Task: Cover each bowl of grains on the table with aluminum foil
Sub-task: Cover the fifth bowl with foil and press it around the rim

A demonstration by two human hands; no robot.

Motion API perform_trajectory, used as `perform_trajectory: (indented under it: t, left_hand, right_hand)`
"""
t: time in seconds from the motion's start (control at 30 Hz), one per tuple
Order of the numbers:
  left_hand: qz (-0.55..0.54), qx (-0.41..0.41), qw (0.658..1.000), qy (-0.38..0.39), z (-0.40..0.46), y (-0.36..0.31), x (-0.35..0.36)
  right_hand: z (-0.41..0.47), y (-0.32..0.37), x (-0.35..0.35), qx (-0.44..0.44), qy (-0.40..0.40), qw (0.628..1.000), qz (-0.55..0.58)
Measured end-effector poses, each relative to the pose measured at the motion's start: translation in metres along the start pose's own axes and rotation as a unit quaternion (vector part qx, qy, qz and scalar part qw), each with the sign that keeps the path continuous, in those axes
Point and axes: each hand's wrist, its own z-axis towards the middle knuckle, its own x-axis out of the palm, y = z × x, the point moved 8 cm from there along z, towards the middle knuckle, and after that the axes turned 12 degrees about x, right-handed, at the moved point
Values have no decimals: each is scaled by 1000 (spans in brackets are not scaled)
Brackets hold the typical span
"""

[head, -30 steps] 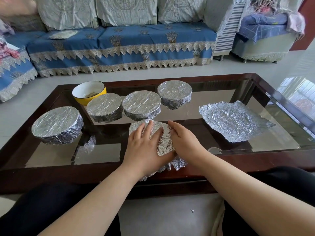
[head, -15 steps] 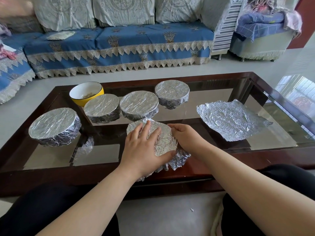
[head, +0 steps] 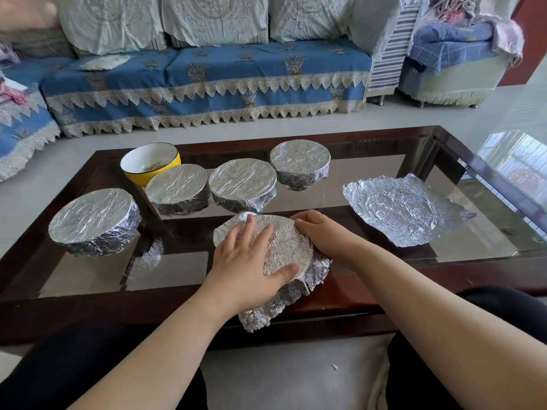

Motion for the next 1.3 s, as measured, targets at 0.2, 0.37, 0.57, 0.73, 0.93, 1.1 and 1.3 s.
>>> perform_trajectory:
  t: [0.2,0.37,0.57,0.73,0.93,1.1,1.3]
  left_hand:
    - [127,49,991,-3,4,0,-4]
    - [108,128,986,9,13,-6,2]
    - [98,93,991,-11,11,-9,2]
    - [73,50,996,-33,12,-9,2]
    - [98,48,994,-32,11,-10,2]
    - [97,49,994,-32,11,-11,1]
    - [94,44,994,-39,12,-10,1]
  right_hand:
    - [-1,7,-2,-38,-37,994,-96]
    - [-3,10,-4,-74,-56,988,-124]
    - [-19,11,-23,-100,-187,973,-86]
    - [-58,7,1,-144,-149,978,-36]
    - [-50,-6,16,-90,-77,993,-10]
    - [-48,-4,18,-70,-55,995,37]
    - [-42,3,10,-22,-51,998,39]
